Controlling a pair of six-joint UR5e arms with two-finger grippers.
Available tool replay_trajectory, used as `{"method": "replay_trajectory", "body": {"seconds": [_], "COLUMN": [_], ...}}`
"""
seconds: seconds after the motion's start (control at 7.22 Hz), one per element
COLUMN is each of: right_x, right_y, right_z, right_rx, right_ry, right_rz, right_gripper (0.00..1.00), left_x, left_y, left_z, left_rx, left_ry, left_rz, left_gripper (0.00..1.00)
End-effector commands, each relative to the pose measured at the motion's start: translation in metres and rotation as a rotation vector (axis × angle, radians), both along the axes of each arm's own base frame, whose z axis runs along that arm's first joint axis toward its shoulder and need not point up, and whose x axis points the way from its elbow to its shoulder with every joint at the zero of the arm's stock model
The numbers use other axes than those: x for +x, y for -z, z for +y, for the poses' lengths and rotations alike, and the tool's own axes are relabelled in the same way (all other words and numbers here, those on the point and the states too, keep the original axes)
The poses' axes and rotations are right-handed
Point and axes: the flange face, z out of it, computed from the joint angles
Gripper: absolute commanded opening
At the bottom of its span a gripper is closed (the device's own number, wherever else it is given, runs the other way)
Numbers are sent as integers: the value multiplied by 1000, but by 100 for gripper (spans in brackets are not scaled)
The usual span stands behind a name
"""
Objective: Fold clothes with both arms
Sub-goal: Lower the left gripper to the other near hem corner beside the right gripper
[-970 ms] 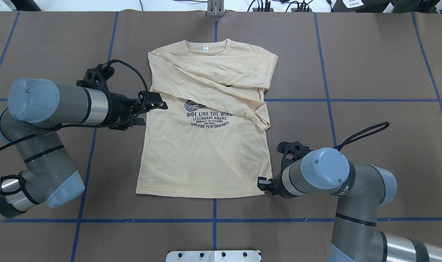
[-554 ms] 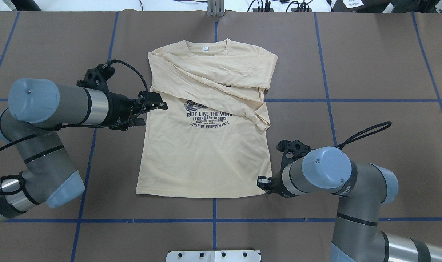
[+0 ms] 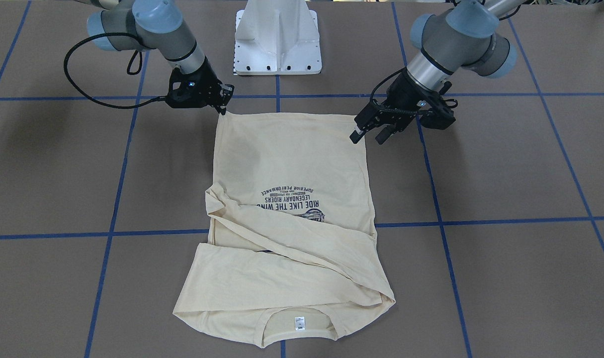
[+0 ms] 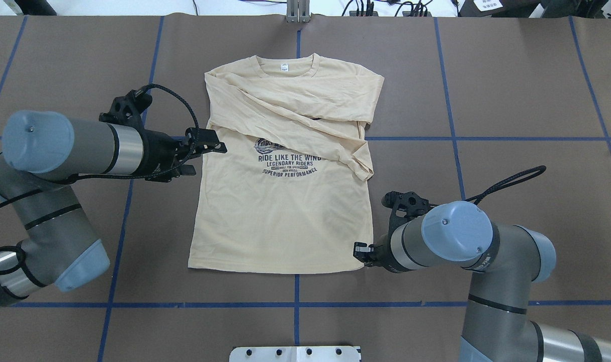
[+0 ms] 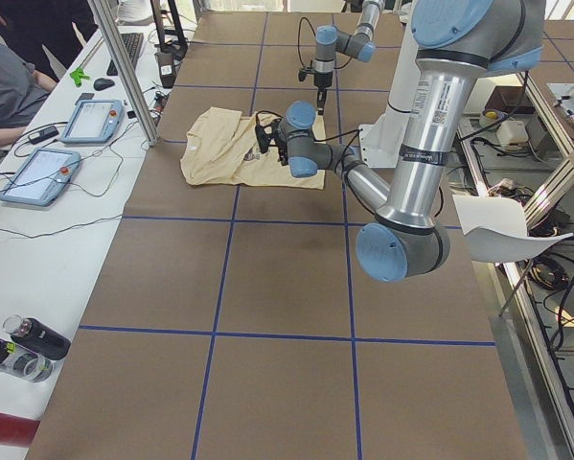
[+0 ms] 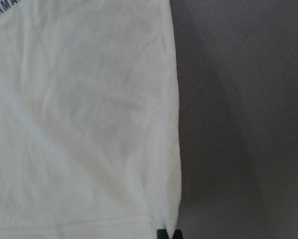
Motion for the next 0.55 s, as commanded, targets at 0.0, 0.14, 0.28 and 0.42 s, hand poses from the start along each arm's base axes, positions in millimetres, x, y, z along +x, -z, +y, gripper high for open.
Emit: {"method": "replay_trajectory", "body": {"seconds": [0.0,0.14,0.28,0.42], "right_x": [5,7,7,10], "right_y": [4,5,7,10], "right_z": [-2,-5,-5,-5], "right_rx": [4,4,5,7], "right_ry": [-5,-14,-14,-15], "right_rz": [-9,-11,-14,-21], "right_gripper": [0,0,0,0], "left_x": [24,56,87,94], "left_y": [-20,-11,-22,-26], "left_z": [26,47,78,87], "left_rx": [-32,-41,-13,-8], "left_ry": [6,5,19,15], "left_rz": [-92,-158,-211,-223], "left_gripper": [100,100,100,100]}}
